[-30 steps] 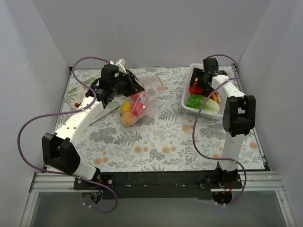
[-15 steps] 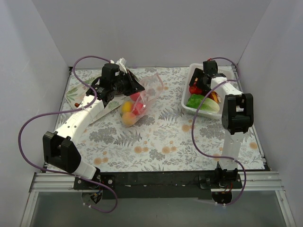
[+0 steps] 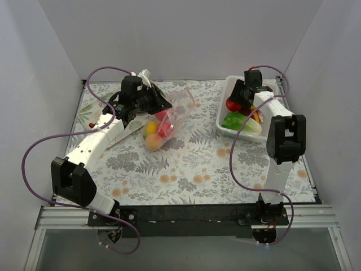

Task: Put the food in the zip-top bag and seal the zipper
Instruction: Pick up the fake fruit from the bin, then place the fake fruit in the zipper food storage bag.

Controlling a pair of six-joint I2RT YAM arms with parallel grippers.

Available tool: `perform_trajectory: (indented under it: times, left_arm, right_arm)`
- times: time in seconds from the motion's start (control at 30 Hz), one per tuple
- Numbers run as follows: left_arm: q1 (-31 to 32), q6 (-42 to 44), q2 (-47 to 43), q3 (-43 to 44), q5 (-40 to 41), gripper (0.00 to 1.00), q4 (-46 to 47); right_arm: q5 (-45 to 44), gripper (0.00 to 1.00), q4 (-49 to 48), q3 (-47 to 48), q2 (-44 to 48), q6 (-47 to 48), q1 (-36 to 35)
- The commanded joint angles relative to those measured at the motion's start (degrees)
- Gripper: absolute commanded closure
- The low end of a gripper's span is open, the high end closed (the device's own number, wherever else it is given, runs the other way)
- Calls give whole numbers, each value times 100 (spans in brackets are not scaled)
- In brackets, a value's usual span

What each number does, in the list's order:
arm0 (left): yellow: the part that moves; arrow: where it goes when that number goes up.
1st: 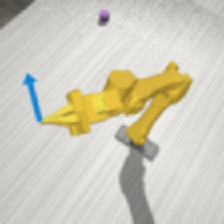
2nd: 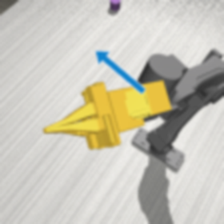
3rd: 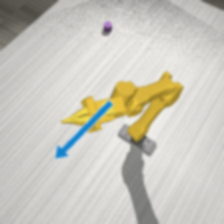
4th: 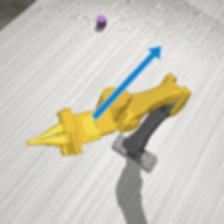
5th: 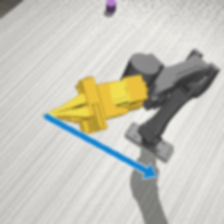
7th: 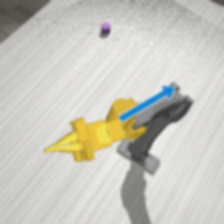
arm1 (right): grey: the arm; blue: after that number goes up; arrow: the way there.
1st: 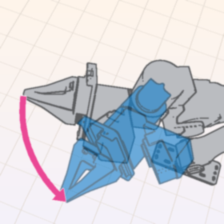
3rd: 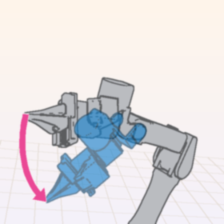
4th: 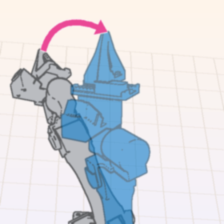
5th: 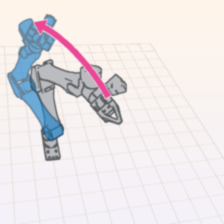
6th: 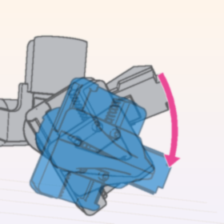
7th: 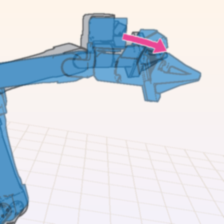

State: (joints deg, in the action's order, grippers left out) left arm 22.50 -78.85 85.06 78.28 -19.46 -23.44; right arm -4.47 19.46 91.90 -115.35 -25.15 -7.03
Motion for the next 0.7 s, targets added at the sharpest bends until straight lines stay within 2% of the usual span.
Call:
perform_trajectory:
  times: [0.0, 0.2, 0.33, 0.57, 0.67]
  left_arm:
    - [-9, 1, -60, 100, 39, 100, 103]
    - [-9, -43, 46, 82, 4, 100, 182]
    - [-9, -52, 72, 82, -14, 100, 226]
    - [-9, -60, 125, 126, -22, 100, 235]
    - [-9, -52, 99, 117, -14, 100, 235]
  right_arm:
    - [78, 89, 31, -49, 917, 141, 26]
    - [174, 91, 127, -199, 1471, 238, 26]
    - [594, 94, 242, -242, 1936, 247, -97]
    - [473, 94, 304, -199, 2946, 282, -1177]
    - [325, 94, 321, -41, 3071, 247, -1792]
